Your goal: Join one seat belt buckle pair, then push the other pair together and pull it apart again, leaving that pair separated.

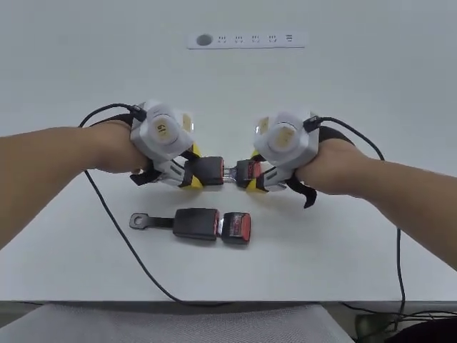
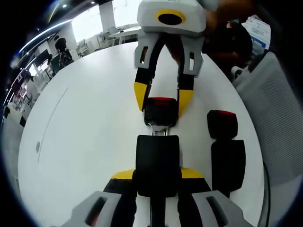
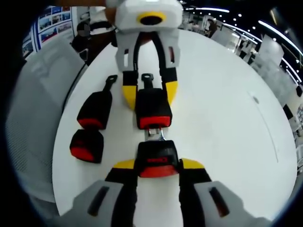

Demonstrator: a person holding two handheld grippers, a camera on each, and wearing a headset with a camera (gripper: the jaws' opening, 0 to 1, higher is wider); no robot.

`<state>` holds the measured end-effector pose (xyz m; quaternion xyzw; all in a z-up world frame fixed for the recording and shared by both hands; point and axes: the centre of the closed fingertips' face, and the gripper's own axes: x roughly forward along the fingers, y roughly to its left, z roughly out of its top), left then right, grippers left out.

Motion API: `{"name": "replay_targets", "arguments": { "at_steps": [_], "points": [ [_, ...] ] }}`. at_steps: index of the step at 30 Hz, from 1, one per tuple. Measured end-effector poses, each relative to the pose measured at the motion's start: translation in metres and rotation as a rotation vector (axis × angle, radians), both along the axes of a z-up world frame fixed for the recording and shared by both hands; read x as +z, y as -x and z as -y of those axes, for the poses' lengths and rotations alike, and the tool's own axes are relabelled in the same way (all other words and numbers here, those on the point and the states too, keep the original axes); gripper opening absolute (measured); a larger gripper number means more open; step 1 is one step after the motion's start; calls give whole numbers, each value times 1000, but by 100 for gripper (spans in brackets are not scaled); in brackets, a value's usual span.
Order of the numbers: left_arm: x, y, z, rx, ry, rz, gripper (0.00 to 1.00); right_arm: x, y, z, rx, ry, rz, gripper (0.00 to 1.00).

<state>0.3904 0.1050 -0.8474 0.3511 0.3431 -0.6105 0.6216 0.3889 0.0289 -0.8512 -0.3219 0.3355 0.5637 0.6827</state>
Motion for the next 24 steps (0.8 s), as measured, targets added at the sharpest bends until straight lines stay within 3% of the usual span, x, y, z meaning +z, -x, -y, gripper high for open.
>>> {"name": "replay_targets", "arguments": {
  "at_steps": [7,14,20,24],
  "points": [
    [0,1,0,-1,-8,0,33,0,2,19,-20,21,5,33],
    [1,1,0,19,12,7,34,-1,10,64,-48,54,11,34],
    [2,3,1,-7,-4,23,33,-1,23,101,-38,78,7,34],
    [2,2,2,-9,-16,30,34,-1,27,115,-42,105,1,35]
  ]
}}
